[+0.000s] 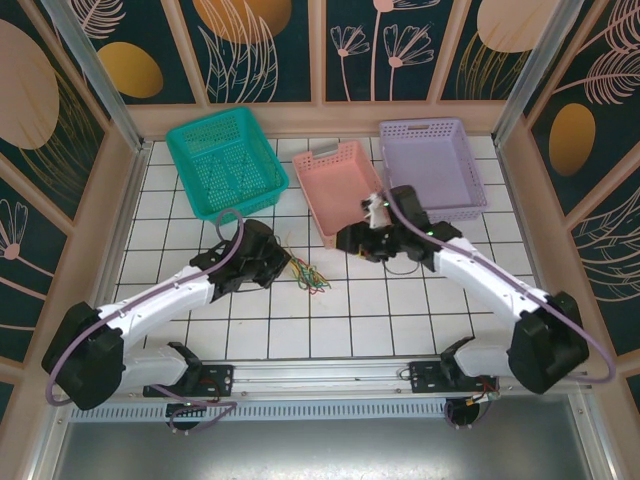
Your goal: Untangle the cables
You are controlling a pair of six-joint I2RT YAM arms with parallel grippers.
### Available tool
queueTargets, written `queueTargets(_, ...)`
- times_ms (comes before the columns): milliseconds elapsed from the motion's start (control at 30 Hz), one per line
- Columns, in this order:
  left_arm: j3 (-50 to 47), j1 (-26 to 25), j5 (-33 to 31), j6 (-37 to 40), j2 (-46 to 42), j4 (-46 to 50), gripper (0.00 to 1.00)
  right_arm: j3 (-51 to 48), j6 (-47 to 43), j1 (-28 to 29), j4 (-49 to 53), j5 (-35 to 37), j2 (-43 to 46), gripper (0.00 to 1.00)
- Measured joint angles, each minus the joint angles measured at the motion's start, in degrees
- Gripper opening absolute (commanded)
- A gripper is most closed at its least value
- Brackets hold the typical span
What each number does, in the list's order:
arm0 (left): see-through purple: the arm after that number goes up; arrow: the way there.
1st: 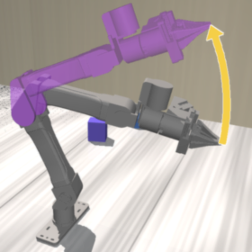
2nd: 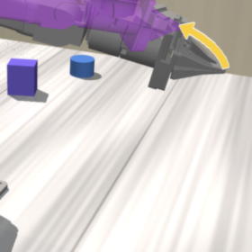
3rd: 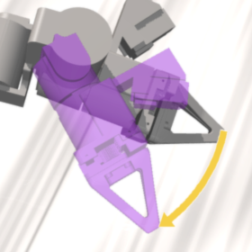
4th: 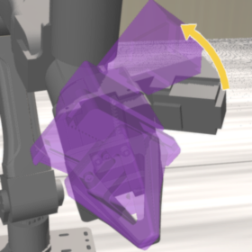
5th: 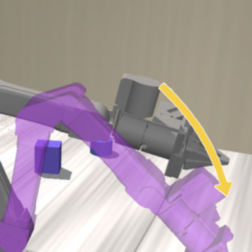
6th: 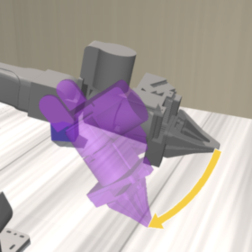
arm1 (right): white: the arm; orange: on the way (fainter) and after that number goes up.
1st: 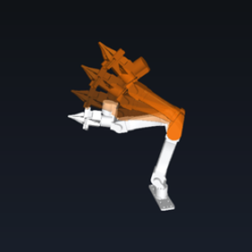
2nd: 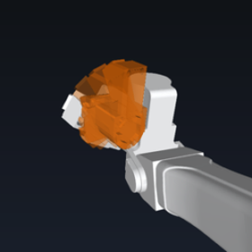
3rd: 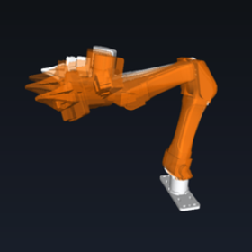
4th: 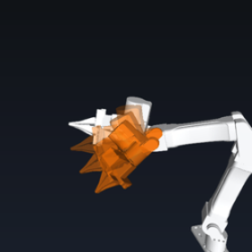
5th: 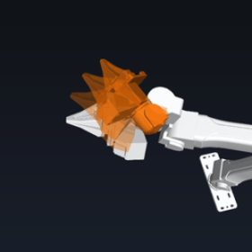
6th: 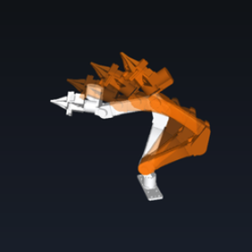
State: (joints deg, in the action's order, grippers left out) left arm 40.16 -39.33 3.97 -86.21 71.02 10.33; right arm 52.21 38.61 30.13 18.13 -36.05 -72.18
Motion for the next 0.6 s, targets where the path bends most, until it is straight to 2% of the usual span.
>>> queueTargets(100,-1.05,0.0,-0.48,-1.99,-0.66,-0.37,0.0,-2.62,7.65,-3.19,-1.29,-3.74,3.32,0.43)
queueTargets(200,-1.18,0.0,-1.31,-3.43,-1.03,-1.4,0.0,-8.87,18.45,-4.07,-3.28,-6.75,6.14,0.32)
queueTargets(433,-1.18,0.0,-1.75,-4.57,-1.25,-3.69,0.0,-22.49,44.59,-3.56,-10.71,-10.54,10.05,0.32)
queueTargets(600,-1.36,0.0,-1.7,-4.57,-1.25,-4.63,0.0,-24.2,56.63,-0.63,-21.18,-10.32,9.53,0.3)
